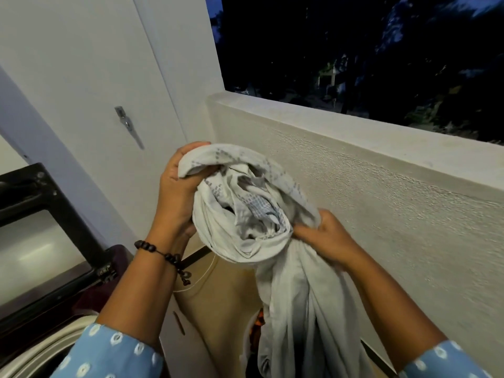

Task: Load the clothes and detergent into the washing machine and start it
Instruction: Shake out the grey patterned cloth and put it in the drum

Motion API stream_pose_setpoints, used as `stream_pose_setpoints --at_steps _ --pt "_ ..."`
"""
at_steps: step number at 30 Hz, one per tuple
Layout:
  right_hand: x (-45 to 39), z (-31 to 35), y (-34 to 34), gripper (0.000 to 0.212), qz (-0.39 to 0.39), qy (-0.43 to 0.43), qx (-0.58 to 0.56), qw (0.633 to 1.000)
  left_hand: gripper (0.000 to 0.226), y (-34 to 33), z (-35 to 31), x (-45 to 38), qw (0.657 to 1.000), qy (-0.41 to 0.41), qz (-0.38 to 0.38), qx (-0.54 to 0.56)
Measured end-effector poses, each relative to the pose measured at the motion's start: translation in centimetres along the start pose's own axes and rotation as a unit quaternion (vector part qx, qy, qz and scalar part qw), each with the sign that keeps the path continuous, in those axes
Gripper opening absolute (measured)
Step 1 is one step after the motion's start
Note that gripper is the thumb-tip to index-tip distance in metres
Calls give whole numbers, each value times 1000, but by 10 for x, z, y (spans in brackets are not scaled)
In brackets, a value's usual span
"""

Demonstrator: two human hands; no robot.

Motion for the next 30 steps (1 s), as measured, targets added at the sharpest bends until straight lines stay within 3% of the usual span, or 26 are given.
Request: stream_pose_setpoints --at_steps 4,6,8,11,16,19,21,23,30 --pt "-25 62 55 19 -207 76 -44 974 37 5 -2 2 1000 -12 -7 -11" --pt "-30 85 68 17 -247 93 -71 962 37 0 -2 8 999 -26 -12 -27" --pt "-34 90 56 17 -205 77 -64 974 41 5 -2 11 998 -31 -50 -1" --pt "-28 68 13 29 -64 32 -67 995 49 24 -4 10 989 -25 -136 50" --pt "-1 25 -48 68 143 -28 -208 967 47 41 2 16 973 -8 -211 92" --pt "10 4 -62 92 215 -27 -67 974 65 49 1 14 969 -10 -203 142" --pt "16 -8 -67 94 236 -31 25 971 87 55 -4 11 964 -7 -195 180" --pt "19 -14 -71 104 225 -26 19 974 94 60 -4 9 960 5 -191 204" --pt "27 17 -104 102 189 -50 -208 958 67 69 -8 39 941 -33 -322 99"
Point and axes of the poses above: each hand's wrist, its own x-axis away from the middle knuckle, its own y-axis out of the back of the hand, z = x × y, the point moved 8 cm from there along -x, towards the middle knuckle
